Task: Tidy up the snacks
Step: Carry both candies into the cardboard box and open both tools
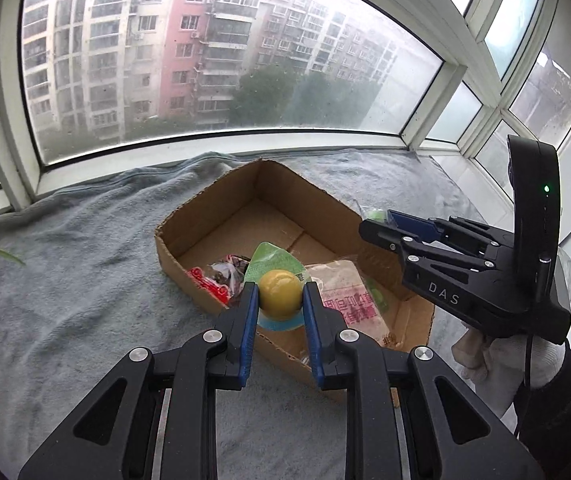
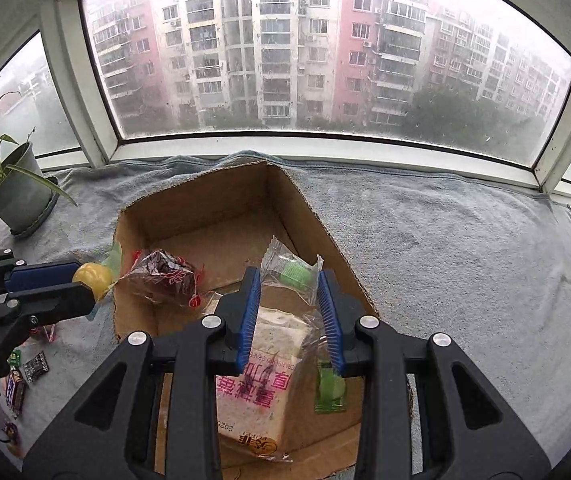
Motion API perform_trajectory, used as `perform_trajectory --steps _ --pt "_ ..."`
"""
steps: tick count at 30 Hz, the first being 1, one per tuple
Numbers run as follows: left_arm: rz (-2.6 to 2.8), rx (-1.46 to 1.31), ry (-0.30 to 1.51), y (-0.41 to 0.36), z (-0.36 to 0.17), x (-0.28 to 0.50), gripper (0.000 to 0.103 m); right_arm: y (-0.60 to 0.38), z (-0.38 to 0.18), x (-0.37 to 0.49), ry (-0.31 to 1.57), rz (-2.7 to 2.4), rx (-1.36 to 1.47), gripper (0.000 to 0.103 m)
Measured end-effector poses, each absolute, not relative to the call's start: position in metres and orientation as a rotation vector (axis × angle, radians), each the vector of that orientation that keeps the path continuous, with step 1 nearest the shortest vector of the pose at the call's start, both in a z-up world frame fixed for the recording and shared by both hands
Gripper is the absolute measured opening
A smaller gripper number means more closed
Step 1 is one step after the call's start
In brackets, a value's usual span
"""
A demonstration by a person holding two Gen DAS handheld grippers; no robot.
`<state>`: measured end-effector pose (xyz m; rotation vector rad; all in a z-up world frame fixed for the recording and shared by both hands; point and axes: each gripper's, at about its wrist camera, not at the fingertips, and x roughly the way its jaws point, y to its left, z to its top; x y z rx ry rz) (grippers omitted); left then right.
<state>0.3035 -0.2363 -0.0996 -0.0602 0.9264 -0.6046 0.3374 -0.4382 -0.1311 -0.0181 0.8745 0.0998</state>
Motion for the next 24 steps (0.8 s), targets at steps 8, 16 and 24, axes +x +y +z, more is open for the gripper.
perform_trajectory --steps 8,16,24 --pt "-0.619 -0.073 0.970 -0.252 -0.109 0.312 0.043 -0.446 -0.133 0.334 0.857 0.062 -0.025 0.069" --pt "-0.603 -0.076 0.944 -0.243 -0.099 0.305 0.049 -0.447 -0.121 0.321 0.842 0.058 -0.019 0.069" --pt "-0.572 -0.094 0.874 -0.211 -0.061 0.292 0.049 -0.440 -0.089 0.291 0.784 0.086 0.026 0.069"
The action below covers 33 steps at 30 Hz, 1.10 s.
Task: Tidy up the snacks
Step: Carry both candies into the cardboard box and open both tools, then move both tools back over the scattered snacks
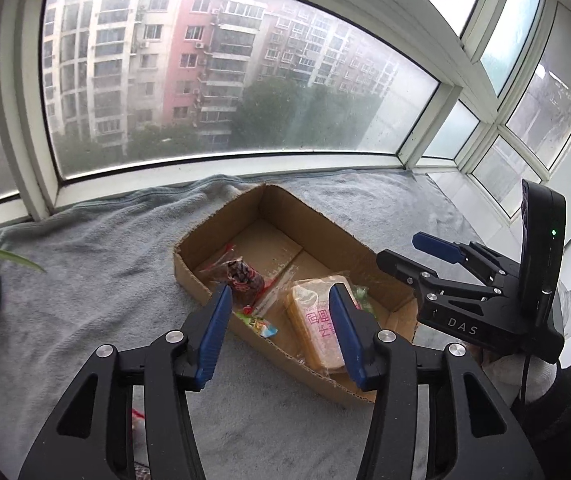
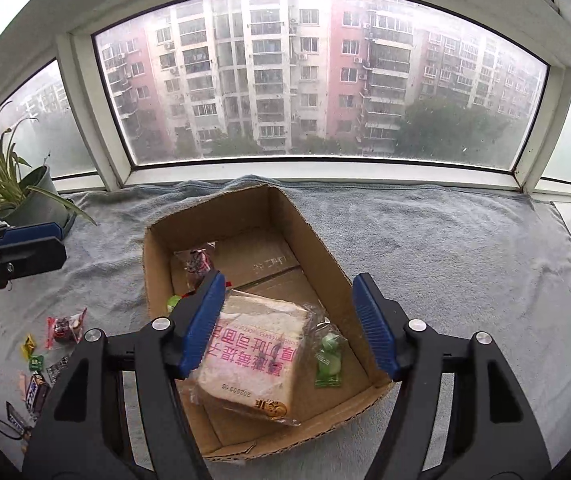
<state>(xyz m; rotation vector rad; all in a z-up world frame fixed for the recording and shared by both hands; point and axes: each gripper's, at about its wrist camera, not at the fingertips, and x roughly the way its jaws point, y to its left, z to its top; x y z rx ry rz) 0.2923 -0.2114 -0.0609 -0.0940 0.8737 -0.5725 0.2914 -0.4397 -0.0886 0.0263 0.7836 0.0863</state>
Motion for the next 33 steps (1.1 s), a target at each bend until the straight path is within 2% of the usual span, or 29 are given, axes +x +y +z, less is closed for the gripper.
perform_trajectory --steps 11,17,23,33 --pt "-0.480 -0.113 0.749 -0.120 -0.002 0.244 0.049 -0.398 -0.044 0.233 0.708 0.200 0.032 0.069" --pt "-0.426 -0.130 0.713 -0.059 0.009 0.203 0.049 -0.351 -0.037 0.196 0.710 0.297 -0.034 0.069" --pt "-0.355 -0.136 0.759 -0.007 -0.014 0.167 0.049 -0.299 -0.052 0.171 0.766 0.402 -0.067 0.069" --pt "-0.343 -0.167 0.954 0.021 -0.101 0.109 0.049 -0.224 -0.105 0.149 0.909 0.526 -0.101 0.069"
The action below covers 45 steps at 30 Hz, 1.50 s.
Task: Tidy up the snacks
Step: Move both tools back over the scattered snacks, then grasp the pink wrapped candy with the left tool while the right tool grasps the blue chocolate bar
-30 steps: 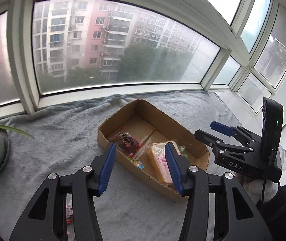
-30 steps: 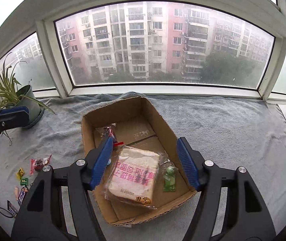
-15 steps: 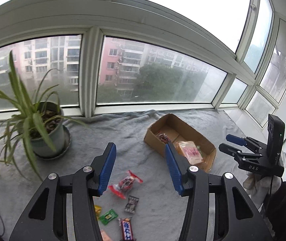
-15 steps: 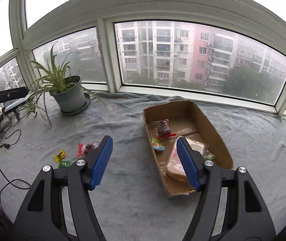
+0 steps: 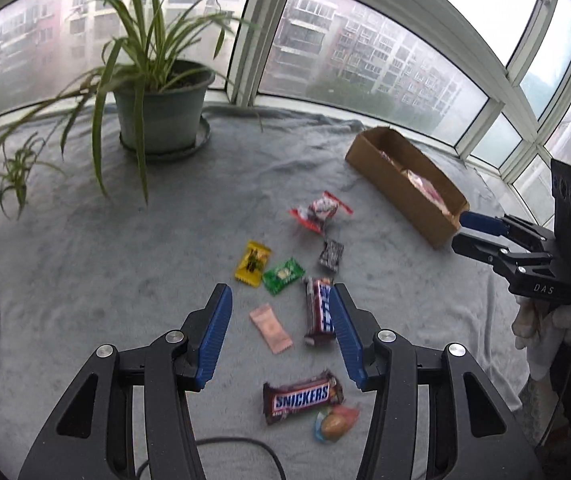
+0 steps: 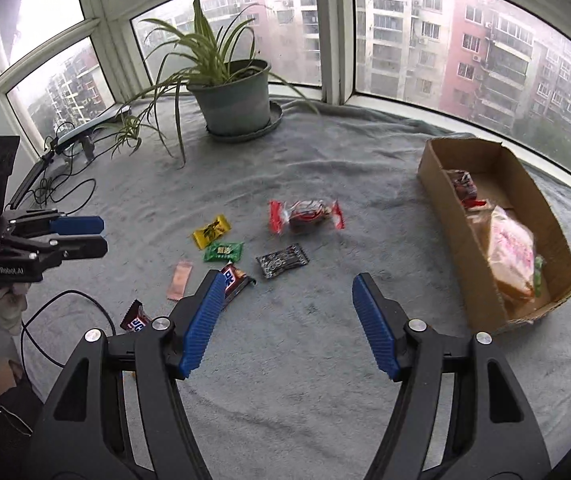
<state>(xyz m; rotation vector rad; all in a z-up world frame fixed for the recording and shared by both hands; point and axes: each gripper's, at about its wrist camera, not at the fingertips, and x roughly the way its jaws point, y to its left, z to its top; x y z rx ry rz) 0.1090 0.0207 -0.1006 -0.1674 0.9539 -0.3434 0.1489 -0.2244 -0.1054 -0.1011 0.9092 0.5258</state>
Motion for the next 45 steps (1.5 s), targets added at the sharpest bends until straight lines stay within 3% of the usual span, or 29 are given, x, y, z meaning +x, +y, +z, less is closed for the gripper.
perform_trajectory --steps 12,14,17,20,25,27,30,45 --pt "-0.316 -0.200 1.060 0.019 -0.163 0.096 0.049 -0.182 -0.163 0.171 1.077 0.548 0.070 0.069" --pt "-0.327 -0.198 1.066 0.016 -0.168 0.098 0.038 -0.179 -0.172 0.175 1.111 0.547 0.099 0.069" --pt "-0.322 -0.214 1.082 0.013 -0.175 0.104 0.036 -0.172 -0.183 0.181 1.143 0.537 0.111 0.069" --pt "-0.314 -0.223 1.086 0.012 -0.181 0.109 0.036 -0.164 -0.191 0.187 1.169 0.535 0.116 0.061" --pt "-0.311 -0.213 1.093 0.007 -0.187 0.115 0.036 -0.143 -0.196 0.191 1.188 0.548 0.064 0.059" --pt "-0.304 -0.194 1.093 0.005 -0.188 0.117 0.036 -0.137 -0.200 0.192 1.199 0.549 0.040 0.048" --pt "-0.294 -0.177 1.099 0.003 -0.191 0.119 0.036 -0.133 -0.204 0.193 1.209 0.545 -0.001 0.043" --pt "-0.259 -0.062 1.087 -0.019 -0.193 0.124 0.034 -0.146 -0.204 0.188 1.198 0.535 -0.102 0.041"
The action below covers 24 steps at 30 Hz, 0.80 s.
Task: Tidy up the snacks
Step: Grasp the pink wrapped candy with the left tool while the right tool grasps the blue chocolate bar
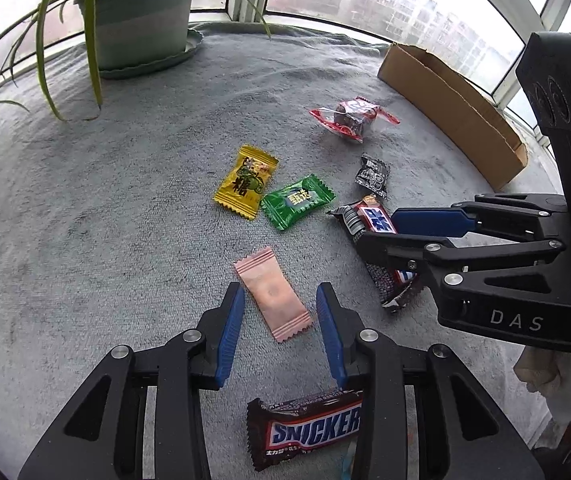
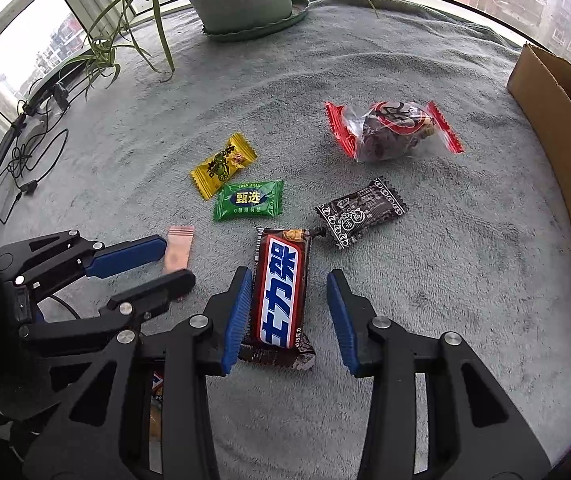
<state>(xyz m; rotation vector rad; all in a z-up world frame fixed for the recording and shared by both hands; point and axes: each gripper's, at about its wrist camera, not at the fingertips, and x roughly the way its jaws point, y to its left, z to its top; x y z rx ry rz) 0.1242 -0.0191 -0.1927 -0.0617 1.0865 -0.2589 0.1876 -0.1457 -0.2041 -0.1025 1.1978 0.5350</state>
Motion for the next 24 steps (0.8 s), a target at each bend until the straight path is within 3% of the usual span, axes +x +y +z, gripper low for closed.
perform_trajectory --steps 2,5,24 --pt "-0.231 -0.008 1.069 -0.025 -0.194 0.124 0.023 -0.146 -0.206 0.186 1.201 0.534 -0.115 0.040" --pt "-0.221 0.019 1.054 -0.027 -0.195 0.124 0.018 -0.145 -0.208 0.183 1.190 0.532 -0.136 0.030" --pt "-0.234 -0.124 1.018 -0.003 -0.173 0.119 0.016 -0.180 -0.173 0.173 1.085 0.539 -0.045 0.030"
